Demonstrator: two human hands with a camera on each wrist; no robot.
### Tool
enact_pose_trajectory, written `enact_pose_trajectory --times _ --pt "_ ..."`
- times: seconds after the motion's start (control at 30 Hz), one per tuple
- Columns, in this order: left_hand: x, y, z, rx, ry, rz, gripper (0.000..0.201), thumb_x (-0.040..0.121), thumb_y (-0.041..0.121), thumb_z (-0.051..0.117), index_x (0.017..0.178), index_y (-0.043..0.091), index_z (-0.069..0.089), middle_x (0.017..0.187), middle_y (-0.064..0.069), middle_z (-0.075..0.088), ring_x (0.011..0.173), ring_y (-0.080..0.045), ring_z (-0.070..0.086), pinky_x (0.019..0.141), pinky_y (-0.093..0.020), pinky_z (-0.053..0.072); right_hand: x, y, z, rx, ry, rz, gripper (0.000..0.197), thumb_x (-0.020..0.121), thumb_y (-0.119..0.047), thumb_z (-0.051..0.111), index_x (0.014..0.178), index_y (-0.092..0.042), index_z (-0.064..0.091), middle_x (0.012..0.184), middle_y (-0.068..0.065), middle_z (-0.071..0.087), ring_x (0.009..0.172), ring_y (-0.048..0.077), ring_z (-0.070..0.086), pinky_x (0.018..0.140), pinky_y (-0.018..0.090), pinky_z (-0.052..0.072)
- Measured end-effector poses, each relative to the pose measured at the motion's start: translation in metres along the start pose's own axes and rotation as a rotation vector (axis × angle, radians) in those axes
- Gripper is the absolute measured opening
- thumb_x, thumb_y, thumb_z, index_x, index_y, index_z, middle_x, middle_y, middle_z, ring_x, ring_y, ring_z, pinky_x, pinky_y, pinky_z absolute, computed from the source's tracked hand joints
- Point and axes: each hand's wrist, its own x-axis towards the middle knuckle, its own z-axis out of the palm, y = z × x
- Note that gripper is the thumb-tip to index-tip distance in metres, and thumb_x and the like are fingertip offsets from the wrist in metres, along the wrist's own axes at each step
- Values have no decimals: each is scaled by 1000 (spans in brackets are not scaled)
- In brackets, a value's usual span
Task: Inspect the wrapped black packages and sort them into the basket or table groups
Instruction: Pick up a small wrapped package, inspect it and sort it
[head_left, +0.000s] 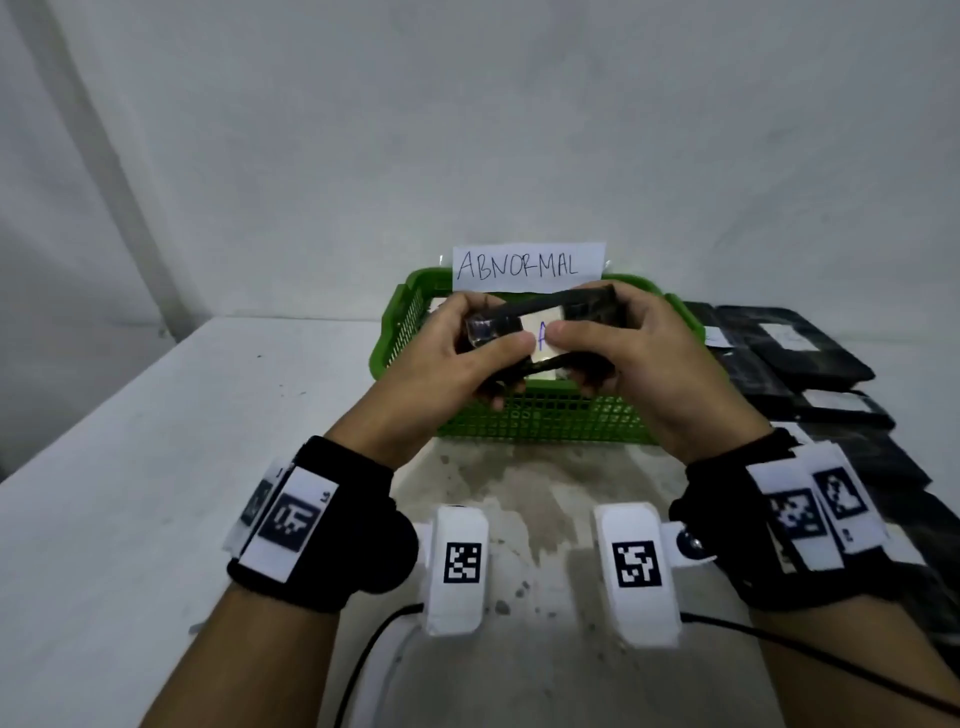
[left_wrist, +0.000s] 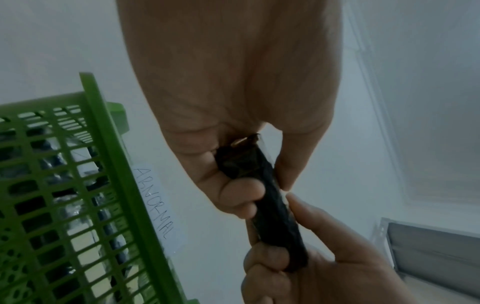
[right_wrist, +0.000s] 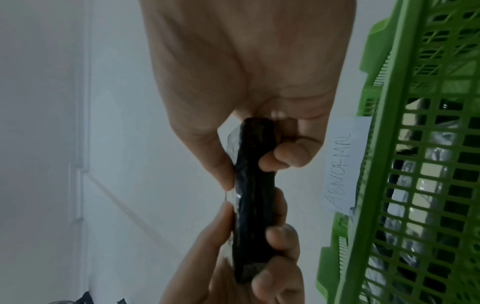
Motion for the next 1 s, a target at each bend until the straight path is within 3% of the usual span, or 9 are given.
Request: enact_pose_trajectory --times 0.17,0.4,0.6,0.7,0.87,0.93,1.0 --pt "-12 18 -10 -70 -31 99 56 78 18 64 128 -3 54 92 -3 71 72 -13 67 59 -20 53 -7 -10 -5 34 -61 10 32 76 -18 80 100 -6 63 72 0 68 54 17 59 48 25 47" --pt "-28 29 -18 32 -60 126 56 77 22 65 124 -7 55 86 -5 67 69 -16 62 58 -21 52 -17 -20 6 -7 -132 -31 16 84 -13 76 92 -12 62 66 -5 66 55 19 60 51 27 49" --pt "-31 32 -16 71 -42 162 34 90 7 63 120 -7 56 87 -10 64 66 -18 59 55 -21 49 -24 -27 4 -36 -110 -75 14 85 -9 76 94 -10 66 71 0 69 58 17 64 53 27 52" --pt "-31 30 -12 130 -15 173 14 90 2 66 104 1 60 76 -5 63 62 -16 59 52 -20 47 -27 -26 8 -117 -43 -137 16 83 -6 78 87 -12 64 67 0 66 54 12 61 46 22 45" --pt "-25 24 -9 198 45 225 14 89 -1 68 95 4 56 75 -11 62 64 -26 55 49 -23 45 -24 -20 14 -180 42 -184 22 82 -4 78 78 -13 59 55 -11 61 46 3 57 44 13 40" --pt "-24 22 -9 214 58 257 15 90 0 67 95 7 55 79 -10 63 68 -25 59 52 -24 48 -23 -19 14 -186 35 -192 22 82 -6 78 81 -17 59 63 -11 65 55 6 61 48 18 46" --pt "-25 22 -11 254 33 305 18 90 0 68 94 10 54 84 -10 63 71 -20 62 58 -26 52 -23 -21 11 -139 -12 -153 20 84 -10 78 89 -21 62 81 -5 70 69 12 67 55 26 53"
